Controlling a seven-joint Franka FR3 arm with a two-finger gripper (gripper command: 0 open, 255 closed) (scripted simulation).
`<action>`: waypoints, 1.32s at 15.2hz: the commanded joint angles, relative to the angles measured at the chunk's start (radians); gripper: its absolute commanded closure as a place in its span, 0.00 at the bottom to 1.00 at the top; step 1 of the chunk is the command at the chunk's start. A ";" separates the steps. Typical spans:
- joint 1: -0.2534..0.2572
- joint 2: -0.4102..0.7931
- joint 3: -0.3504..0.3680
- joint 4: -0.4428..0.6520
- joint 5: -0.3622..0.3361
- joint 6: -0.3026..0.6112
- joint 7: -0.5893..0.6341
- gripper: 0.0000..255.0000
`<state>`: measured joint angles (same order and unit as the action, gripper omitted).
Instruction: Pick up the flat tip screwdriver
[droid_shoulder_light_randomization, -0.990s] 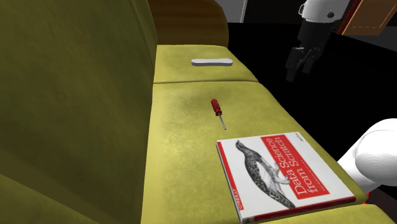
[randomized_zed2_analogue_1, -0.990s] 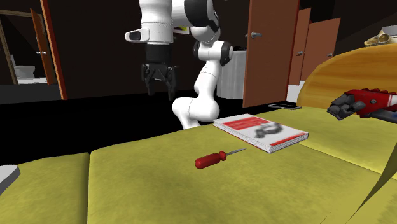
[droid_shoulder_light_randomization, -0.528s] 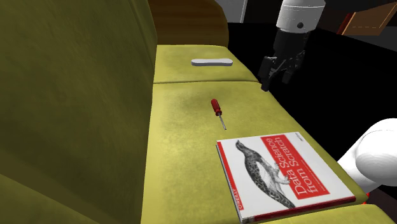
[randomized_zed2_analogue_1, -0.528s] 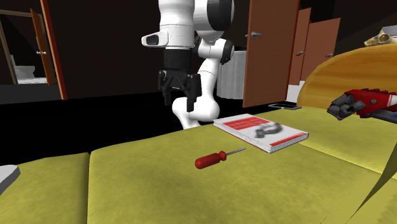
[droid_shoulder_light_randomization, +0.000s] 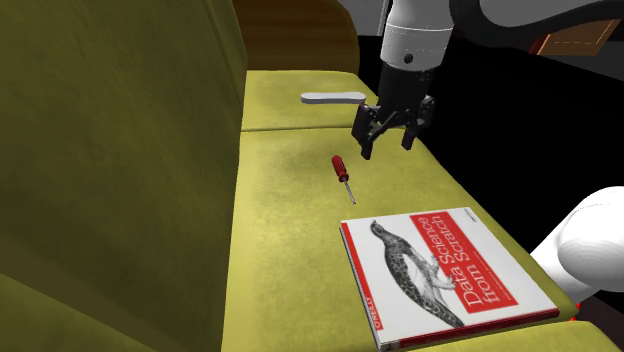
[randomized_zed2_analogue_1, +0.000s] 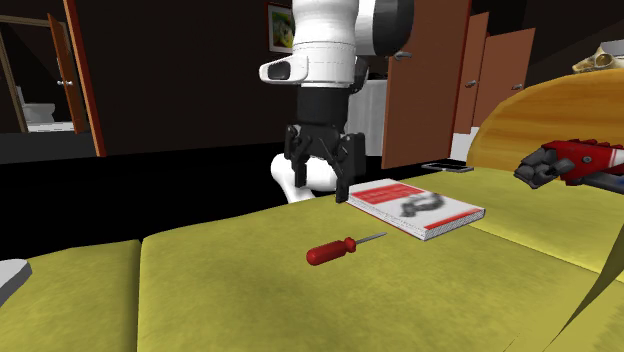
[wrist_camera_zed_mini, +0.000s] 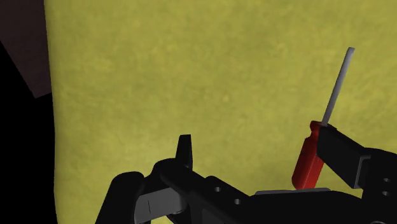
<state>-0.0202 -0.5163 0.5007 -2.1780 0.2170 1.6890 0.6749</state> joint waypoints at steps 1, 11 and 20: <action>-0.012 0.056 0.050 0.042 -0.002 0.029 0.075 0.00; -0.036 0.194 0.165 0.063 -0.035 0.164 0.230 0.00; -0.036 0.197 0.169 0.044 -0.035 0.185 0.230 1.00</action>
<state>-0.0558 -0.3196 0.6693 -2.1338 0.1822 1.8739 0.9046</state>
